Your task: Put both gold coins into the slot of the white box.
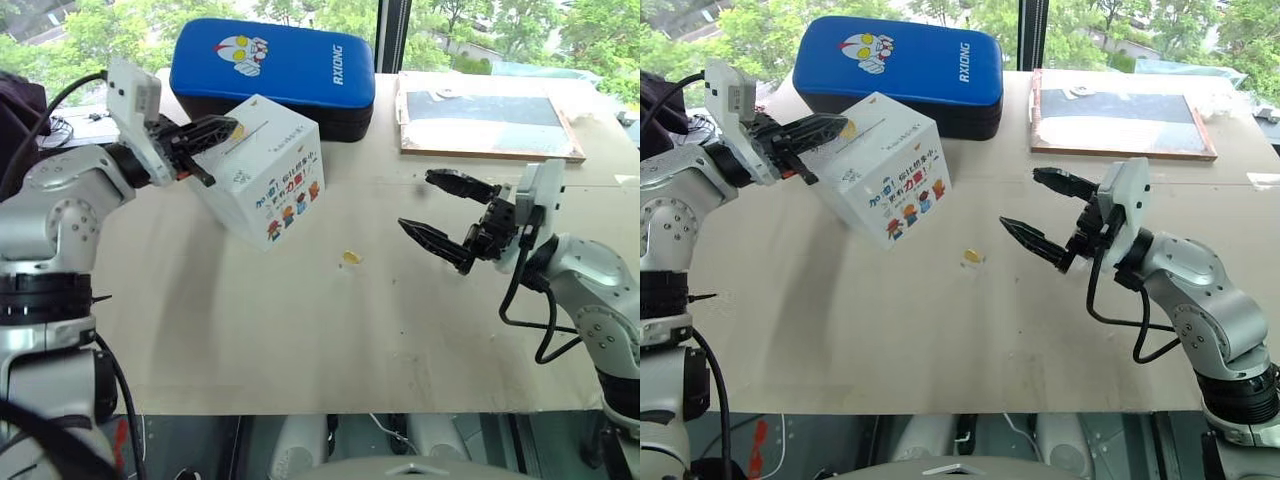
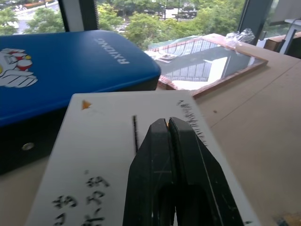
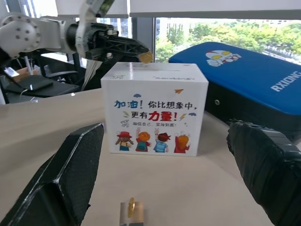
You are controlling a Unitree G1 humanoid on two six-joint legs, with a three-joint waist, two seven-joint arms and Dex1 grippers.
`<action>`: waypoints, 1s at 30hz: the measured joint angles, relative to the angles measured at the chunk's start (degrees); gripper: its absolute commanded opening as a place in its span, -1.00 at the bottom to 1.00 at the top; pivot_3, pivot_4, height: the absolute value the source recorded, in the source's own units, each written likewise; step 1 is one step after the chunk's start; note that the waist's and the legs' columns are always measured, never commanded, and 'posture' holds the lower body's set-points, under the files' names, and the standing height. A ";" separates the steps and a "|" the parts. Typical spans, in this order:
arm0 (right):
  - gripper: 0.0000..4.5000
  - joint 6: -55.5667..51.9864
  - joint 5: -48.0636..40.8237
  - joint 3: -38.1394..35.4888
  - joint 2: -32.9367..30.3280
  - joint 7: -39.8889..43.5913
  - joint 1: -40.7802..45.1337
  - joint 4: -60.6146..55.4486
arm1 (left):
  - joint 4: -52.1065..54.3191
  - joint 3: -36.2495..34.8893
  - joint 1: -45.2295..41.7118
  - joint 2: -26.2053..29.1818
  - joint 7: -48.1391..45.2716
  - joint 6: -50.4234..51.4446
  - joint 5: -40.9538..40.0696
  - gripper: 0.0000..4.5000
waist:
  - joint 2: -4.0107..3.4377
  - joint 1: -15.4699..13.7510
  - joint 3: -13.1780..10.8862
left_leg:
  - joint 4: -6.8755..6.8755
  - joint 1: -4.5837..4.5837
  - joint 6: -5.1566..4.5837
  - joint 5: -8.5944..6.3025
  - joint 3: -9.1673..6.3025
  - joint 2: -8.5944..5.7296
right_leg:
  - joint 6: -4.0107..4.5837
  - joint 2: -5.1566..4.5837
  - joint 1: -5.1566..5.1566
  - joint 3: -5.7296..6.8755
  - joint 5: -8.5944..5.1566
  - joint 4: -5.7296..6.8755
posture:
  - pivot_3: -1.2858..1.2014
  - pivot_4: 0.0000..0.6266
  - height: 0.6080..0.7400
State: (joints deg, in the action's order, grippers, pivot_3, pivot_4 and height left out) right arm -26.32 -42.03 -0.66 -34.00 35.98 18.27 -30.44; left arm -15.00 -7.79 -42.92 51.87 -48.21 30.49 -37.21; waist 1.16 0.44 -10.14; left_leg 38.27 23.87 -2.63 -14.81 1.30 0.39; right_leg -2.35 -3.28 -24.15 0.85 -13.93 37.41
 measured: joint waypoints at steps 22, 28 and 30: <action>0.99 0.00 2.31 -0.13 2.72 -1.00 -1.64 -0.98 | -11.90 1.08 -6.39 -2.97 -14.53 -2.42 9.60 -1.00 | 0.05 -0.63 0.03 | 0.35 -0.12 -0.24 -0.14 -0.05 -0.07 | -0.01 -0.10 0.12 0.06 0.01 0.45 | 0.03 -0.52 1.00; 1.00 0.00 2.70 -0.17 2.97 -1.39 -2.03 -1.34 | -12.43 1.59 -6.70 -4.19 -14.21 -3.46 11.77 -0.49 | 0.04 -0.98 0.05 | 0.41 -0.14 -0.24 -0.14 -0.08 -0.07 | -0.01 -0.09 0.12 0.07 0.01 0.54 | 0.03 -0.52 1.00; 1.00 0.00 2.80 -0.17 3.08 -1.43 -2.03 -1.47 | -13.02 1.69 -7.04 -4.55 -14.06 -4.95 12.95 -0.10 | 0.04 -1.04 0.05 | 0.44 -0.15 -0.24 -0.14 -0.08 -0.06 | 0.00 -0.07 0.13 0.07 0.01 0.57 | 0.03 -0.52 1.00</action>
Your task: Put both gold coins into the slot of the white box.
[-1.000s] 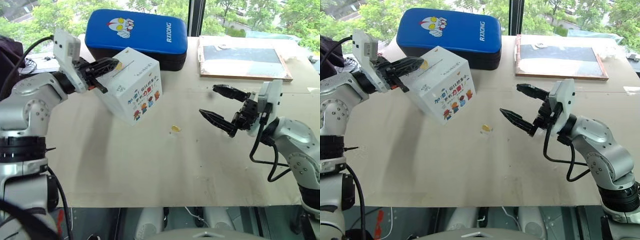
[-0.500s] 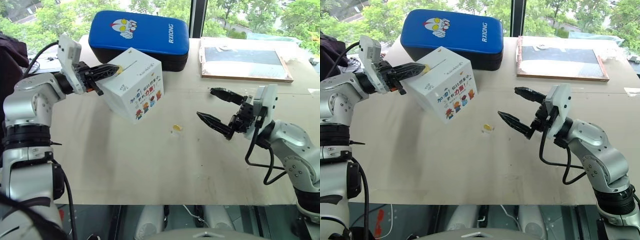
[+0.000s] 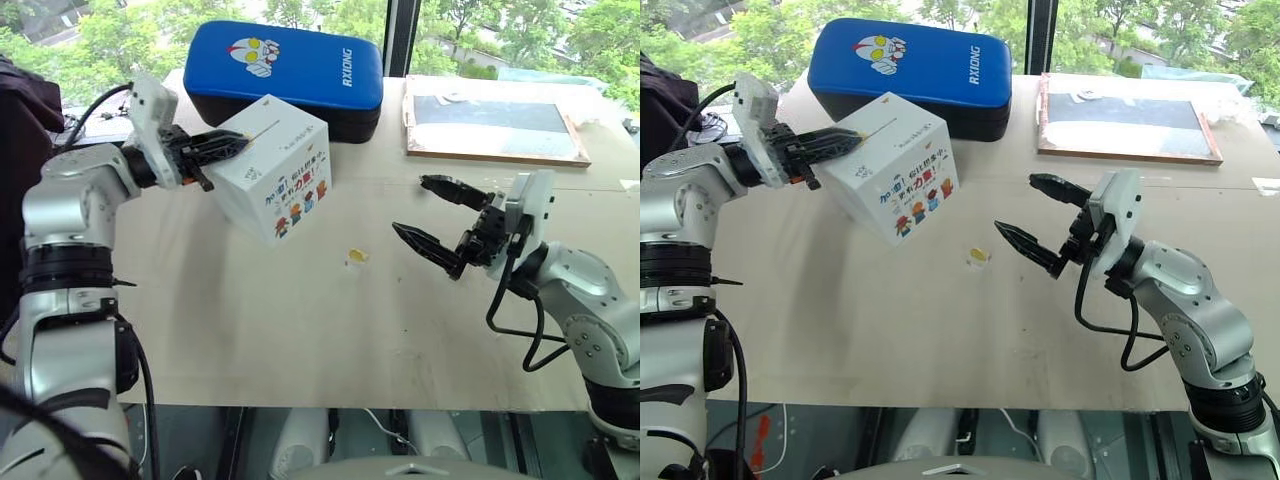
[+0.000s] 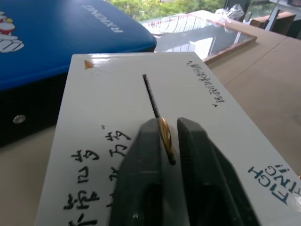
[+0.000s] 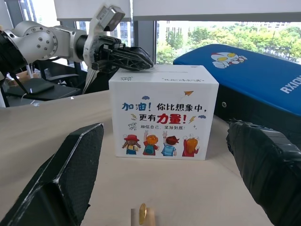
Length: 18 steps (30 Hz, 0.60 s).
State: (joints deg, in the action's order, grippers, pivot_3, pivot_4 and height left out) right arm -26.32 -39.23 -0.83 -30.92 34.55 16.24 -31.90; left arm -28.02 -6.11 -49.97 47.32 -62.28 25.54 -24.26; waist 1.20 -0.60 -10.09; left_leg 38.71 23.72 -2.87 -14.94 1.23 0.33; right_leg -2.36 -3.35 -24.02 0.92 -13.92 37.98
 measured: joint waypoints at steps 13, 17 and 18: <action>1.00 -0.83 8.68 8.59 2.26 -1.90 -0.73 0.65 | 12.14 -9.72 5.86 -0.75 -4.58 9.04 -12.86 0.67 | 0.02 1.02 -0.01 | 0.17 0.12 0.21 0.12 -0.05 0.04 | -0.01 -0.01 0.03 -0.03 0.00 -0.06 | 0.03 -0.52 1.00; 1.00 -0.28 14.94 14.54 5.99 -2.99 0.00 6.96 | 28.61 -11.42 17.35 3.29 -9.52 16.63 -20.76 0.67 | 0.01 1.93 -0.02 | 0.09 0.02 0.21 0.12 -0.07 0.03 | 0.00 -0.01 -0.02 -0.19 0.00 0.00 | 0.03 -0.52 1.00; 1.00 0.54 16.98 16.14 7.46 -2.99 0.42 9.97 | 34.08 -11.70 21.88 4.42 -10.26 18.49 -22.74 0.67 | 0.01 1.93 -0.02 | 0.08 0.02 0.19 0.11 -0.12 0.04 | 0.01 0.00 -0.02 -0.21 0.00 0.01 | 0.03 -0.52 1.00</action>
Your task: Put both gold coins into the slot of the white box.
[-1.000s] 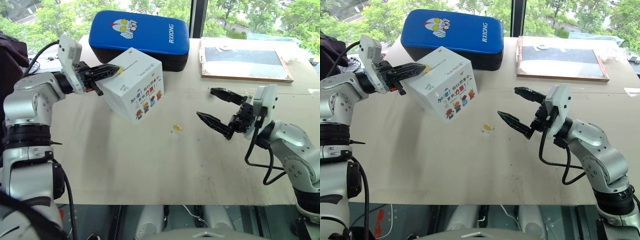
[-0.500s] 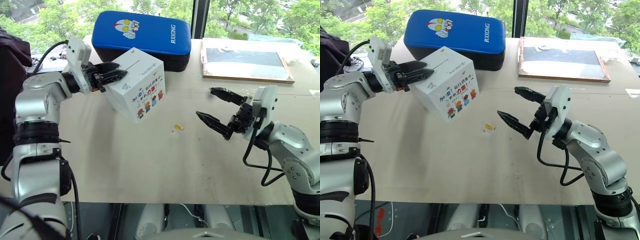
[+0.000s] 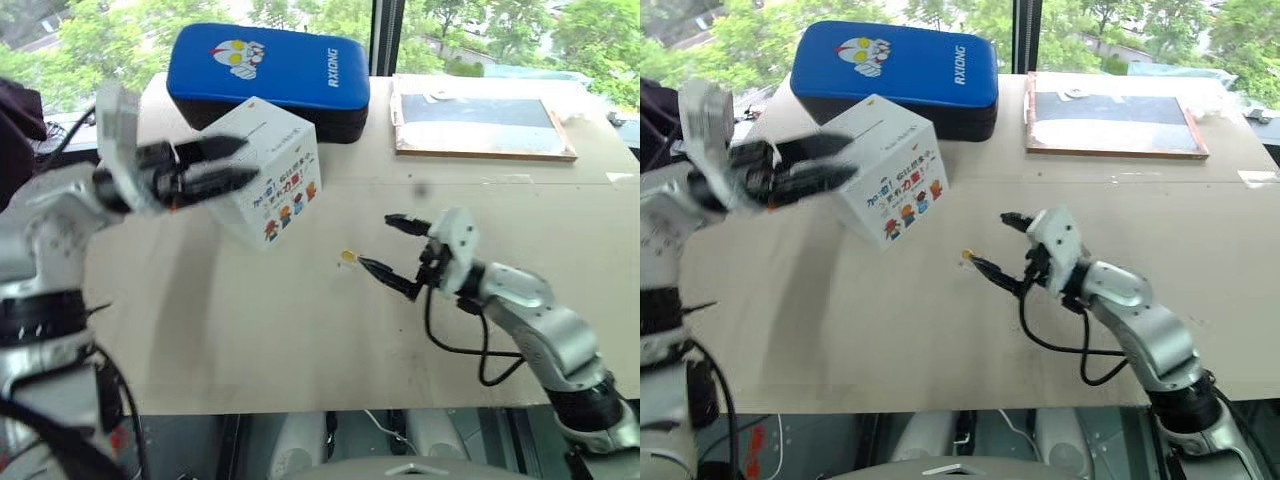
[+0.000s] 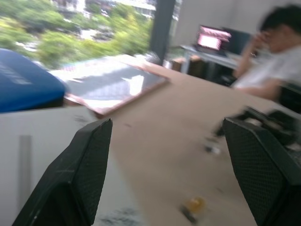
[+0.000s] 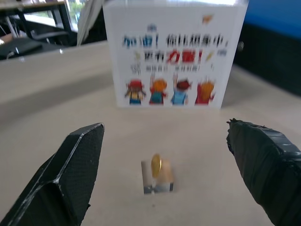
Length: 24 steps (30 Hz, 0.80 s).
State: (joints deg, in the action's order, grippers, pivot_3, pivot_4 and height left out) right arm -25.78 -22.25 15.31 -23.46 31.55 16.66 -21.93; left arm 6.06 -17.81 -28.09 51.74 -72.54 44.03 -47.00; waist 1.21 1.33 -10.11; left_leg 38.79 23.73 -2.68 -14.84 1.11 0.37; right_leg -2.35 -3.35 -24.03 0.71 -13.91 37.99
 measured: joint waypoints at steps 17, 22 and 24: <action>-0.38 3.92 9.33 3.41 8.76 1.76 5.38 16.56 | 19.30 7.09 21.19 7.66 8.88 -1.79 12.65 0.74 | -0.03 -0.67 -0.02 | 0.00 -0.04 0.04 0.02 -0.12 -0.01 | 0.06 0.05 0.05 -0.02 0.01 0.01 | 0.03 -0.52 1.00; -0.95 3.63 10.13 3.74 9.25 3.30 5.82 17.58 | 19.52 7.14 21.06 7.66 9.29 -1.77 12.64 0.74 | -0.03 -0.60 -0.01 | 0.00 -0.05 0.02 0.00 -0.10 -0.01 | 0.05 0.05 0.05 0.01 0.01 0.01 | 0.03 -0.52 1.00; -0.95 3.30 10.44 3.93 8.89 3.94 5.76 17.61 | 19.51 7.14 21.03 7.66 9.30 -1.73 12.63 0.74 | -0.03 -0.61 -0.02 | 0.00 -0.05 -0.01 -0.01 -0.10 -0.01 | 0.05 0.05 0.05 0.01 0.01 0.01 | 0.03 -0.52 1.00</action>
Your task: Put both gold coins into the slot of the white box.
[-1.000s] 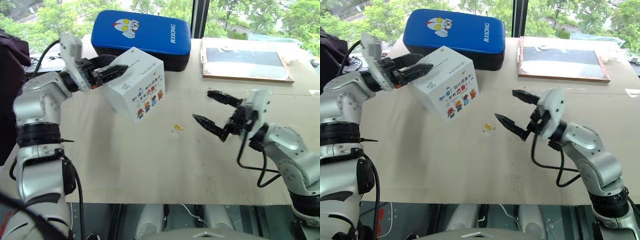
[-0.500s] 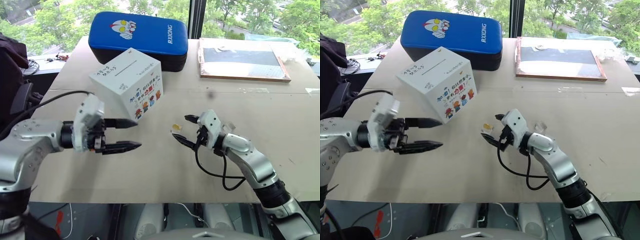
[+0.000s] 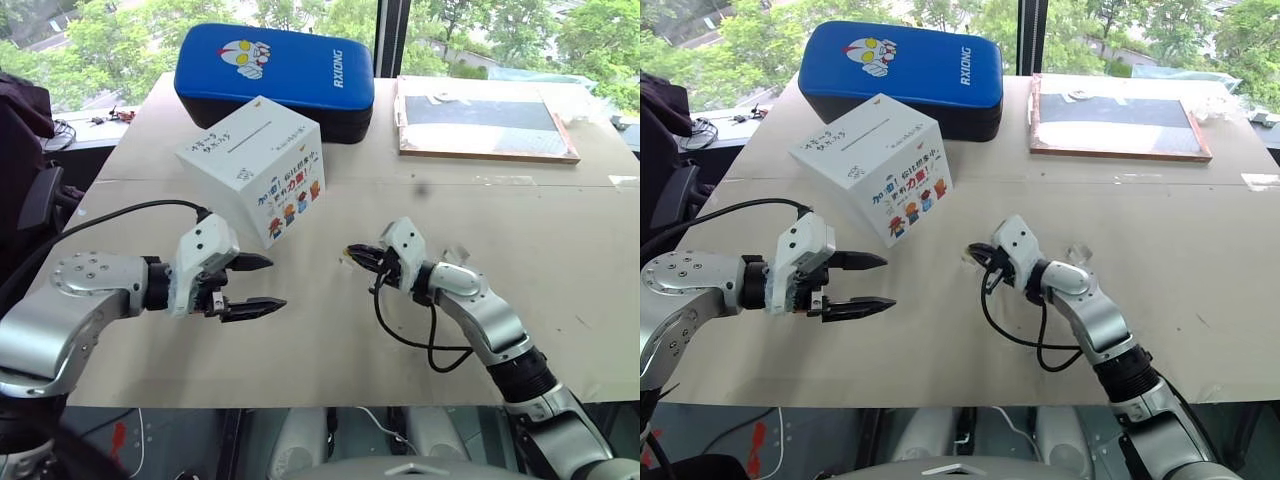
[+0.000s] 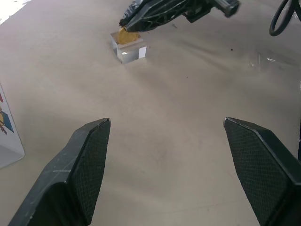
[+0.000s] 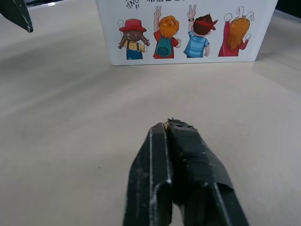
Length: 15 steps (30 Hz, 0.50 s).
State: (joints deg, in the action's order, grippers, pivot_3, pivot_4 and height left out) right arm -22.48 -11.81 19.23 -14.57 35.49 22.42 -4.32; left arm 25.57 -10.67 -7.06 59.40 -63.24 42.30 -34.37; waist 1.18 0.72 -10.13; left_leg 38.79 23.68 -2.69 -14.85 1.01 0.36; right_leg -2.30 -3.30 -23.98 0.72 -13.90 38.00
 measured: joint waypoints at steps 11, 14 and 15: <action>-0.95 -4.16 -7.54 -6.98 4.08 -0.81 -0.58 -5.78 | -2.13 -2.25 -5.19 -9.21 5.44 3.06 -7.50 0.74 | 0.01 0.02 0.01 | 0.00 0.01 0.01 0.01 -0.04 0.00 | -0.02 0.00 0.01 0.01 0.01 0.02 | 0.03 -0.52 1.00; -0.95 -6.75 -10.78 -9.82 4.53 -1.26 -0.60 -7.15 | -2.40 -3.82 -5.90 -10.99 7.36 4.60 -10.38 0.74 | 0.00 -0.01 0.01 | 0.00 0.00 0.00 0.00 -0.06 0.00 | -0.02 -0.02 0.01 0.00 0.01 0.06 | 0.03 -0.52 1.00; -0.95 -8.16 -13.13 -11.38 5.37 -1.71 -0.69 -7.74 | -2.84 -4.99 -6.60 -13.08 8.80 5.27 -12.33 0.74 | 0.00 -0.04 0.01 | 0.00 0.00 0.00 0.00 -0.09 0.00 | -0.02 -0.02 0.02 0.01 0.01 0.06 | 0.03 -0.52 1.00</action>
State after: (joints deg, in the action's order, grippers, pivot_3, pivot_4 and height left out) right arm -30.64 -24.94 7.86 -9.20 33.78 21.72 -12.06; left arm 22.73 -15.66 -13.66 46.32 -54.44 47.57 -46.70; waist 1.18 0.69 -10.12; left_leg 38.79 23.68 -2.69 -14.85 0.92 0.36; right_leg -2.31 -3.32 -23.97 0.73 -13.88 38.06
